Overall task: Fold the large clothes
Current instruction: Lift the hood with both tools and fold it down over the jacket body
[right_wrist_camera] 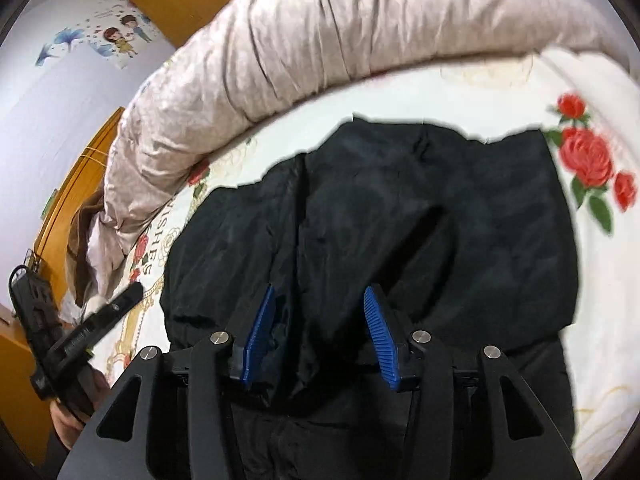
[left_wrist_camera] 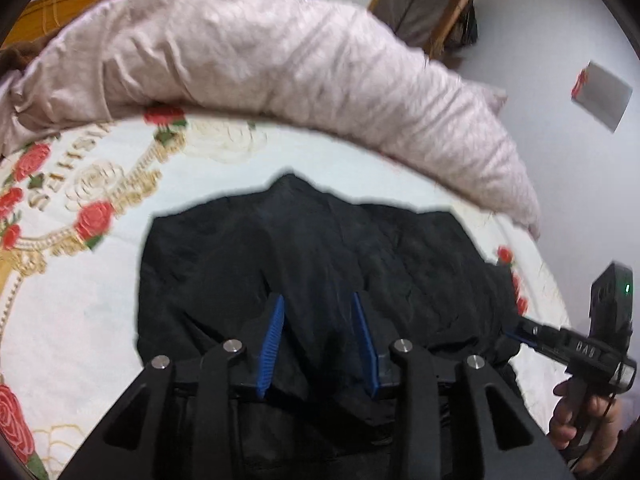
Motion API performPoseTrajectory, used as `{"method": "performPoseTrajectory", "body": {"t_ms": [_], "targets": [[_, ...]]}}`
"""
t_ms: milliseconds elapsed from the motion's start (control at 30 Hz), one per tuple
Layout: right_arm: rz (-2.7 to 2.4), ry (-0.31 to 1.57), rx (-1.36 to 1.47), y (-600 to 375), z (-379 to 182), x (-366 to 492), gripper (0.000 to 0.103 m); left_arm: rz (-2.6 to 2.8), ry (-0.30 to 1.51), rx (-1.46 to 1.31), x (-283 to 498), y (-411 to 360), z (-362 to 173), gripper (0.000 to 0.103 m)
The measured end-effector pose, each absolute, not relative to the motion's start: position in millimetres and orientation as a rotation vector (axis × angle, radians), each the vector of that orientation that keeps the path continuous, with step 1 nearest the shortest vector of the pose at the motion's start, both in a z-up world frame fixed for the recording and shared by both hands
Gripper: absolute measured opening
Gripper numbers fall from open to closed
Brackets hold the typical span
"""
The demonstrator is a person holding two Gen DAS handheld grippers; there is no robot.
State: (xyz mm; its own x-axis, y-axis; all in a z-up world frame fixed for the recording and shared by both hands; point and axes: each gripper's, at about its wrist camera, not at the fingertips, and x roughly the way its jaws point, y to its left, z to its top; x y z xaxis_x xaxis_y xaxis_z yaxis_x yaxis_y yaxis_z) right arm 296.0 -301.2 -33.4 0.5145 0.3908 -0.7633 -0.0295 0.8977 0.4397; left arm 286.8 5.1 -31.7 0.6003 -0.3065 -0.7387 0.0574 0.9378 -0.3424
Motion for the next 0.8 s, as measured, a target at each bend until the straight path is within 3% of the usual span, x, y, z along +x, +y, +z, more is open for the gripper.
{"method": "performPoseTrajectory", "body": {"t_ms": [100,233,433,467,500,533,567,633,800], "targets": [[0.262,1.015,0.442,-307,-42,296,0.047,-0.187,0.962,-0.327,282,8,-50,0.038],[0.264,1.007,0.492,-317,-50,299,0.051,-0.103,0.988,-0.464,275,36,-69,0.054],[0.290,0.978,0.568,-316,-51,307,0.051,-0.116,0.999,-0.547,290,35,-72,0.056],[0.287,0.976,0.566,-314,-51,308,0.047,-0.117,0.999,-0.561,293,33,-73,0.057],[0.282,0.983,0.558,-312,-53,309,0.021,-0.115,1.002,-0.577,295,33,-74,0.056],[0.275,0.996,0.557,-311,-56,310,0.007,-0.115,1.001,-0.591,297,33,-76,0.055],[0.275,0.998,0.561,-311,-56,310,0.006,-0.112,0.998,-0.598,299,34,-76,0.048],[0.286,0.977,0.537,-309,-50,303,0.005,-0.093,0.989,-0.571,299,36,-73,0.009],[0.303,0.968,0.500,-301,-52,272,0.005,-0.034,0.931,-0.464,280,47,-65,0.007]]}}
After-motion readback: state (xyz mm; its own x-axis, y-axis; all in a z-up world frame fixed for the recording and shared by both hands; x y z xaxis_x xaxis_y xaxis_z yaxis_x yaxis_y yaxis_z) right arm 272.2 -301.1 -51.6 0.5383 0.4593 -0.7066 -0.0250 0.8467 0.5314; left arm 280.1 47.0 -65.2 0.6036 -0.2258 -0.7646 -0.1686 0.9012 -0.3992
